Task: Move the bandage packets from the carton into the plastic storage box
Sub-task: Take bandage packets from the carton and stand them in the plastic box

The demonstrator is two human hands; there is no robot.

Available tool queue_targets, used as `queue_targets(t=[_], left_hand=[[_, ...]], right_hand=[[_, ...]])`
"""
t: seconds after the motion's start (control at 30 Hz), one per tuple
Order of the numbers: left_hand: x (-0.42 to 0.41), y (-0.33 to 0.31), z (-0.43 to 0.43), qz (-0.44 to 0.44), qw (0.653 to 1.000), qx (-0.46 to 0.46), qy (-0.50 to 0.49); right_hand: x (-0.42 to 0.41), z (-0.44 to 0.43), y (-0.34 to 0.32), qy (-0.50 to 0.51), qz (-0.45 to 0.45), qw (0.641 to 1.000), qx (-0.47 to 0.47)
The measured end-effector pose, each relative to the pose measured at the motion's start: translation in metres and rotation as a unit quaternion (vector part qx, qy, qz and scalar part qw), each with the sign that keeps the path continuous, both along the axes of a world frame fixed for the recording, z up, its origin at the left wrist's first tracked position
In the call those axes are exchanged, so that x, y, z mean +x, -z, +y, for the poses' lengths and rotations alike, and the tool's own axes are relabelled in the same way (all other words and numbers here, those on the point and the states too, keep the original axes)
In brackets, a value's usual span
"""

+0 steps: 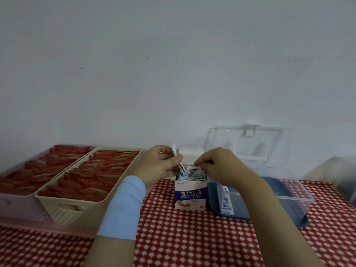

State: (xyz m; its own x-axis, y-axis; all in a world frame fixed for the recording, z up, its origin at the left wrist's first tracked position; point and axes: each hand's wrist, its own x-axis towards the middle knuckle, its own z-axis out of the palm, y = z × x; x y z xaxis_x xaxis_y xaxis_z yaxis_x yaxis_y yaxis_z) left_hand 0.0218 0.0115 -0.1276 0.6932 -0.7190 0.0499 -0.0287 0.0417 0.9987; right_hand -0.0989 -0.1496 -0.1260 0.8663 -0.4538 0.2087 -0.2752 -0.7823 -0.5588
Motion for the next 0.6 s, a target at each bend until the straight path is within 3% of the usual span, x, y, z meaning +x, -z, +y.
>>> queue_targets(t=[0.13,0.33,0.5,0.6], left_hand=[[0.006,0.002,0.001,0.002,1.0,0.009,-0.009],[0.007,0.002,0.0,-0.005,1.0,0.007,-0.011],[0.001,-0.005,-0.002,0.006,0.997,-0.067,-0.028],[-0.002,-0.008,-0.001,0.01,0.996,-0.09,-0.006]], right_hand=[[0.004,0.007,0.001,-0.014,-0.023,0.999,-0.029],[0.002,0.009,-0.005,0.028,-0.183,0.983,0.011],[0.002,0.008,-0.001,0.001,-0.103,0.994,0.043],[-0.004,0.003,-0.014,0.042,-0.175,0.983,0.035]])
